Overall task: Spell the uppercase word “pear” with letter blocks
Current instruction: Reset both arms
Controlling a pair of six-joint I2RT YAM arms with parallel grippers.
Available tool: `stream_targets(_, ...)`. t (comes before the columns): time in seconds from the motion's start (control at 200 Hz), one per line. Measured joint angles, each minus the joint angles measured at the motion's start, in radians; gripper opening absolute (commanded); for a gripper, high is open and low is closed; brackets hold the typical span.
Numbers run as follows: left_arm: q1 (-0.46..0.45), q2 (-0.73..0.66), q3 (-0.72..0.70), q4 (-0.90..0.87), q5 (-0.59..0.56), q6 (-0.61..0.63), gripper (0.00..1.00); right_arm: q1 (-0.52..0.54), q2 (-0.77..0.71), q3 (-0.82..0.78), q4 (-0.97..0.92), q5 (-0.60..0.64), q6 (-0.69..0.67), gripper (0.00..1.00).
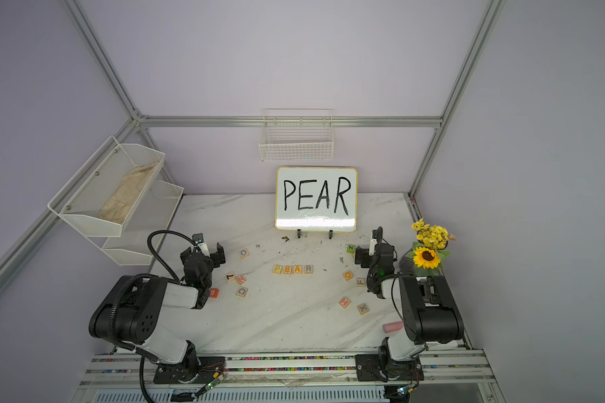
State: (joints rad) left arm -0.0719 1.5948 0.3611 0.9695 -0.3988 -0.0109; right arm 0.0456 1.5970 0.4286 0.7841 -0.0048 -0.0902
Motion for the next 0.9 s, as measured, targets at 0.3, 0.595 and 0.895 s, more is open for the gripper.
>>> stream_targets(0.3,0.0,0.0,0.0,-0.002,0.003,0.0,1.0,0.0,0.168,-0.012,0.192,-0.105,0.006,0.98)
stream_targets(0.595,0.018,0.0,0.0,-0.021,0.02,-0.004,1.0,0.0,0.182,0.019,0.188,-0.104,0.01,0.97)
stream_targets(0.895,0.018,0.0,0.0,-0.021,0.026,-0.004,1.0,0.0,0.182,0.023,0.172,-0.062,0.019,0.97)
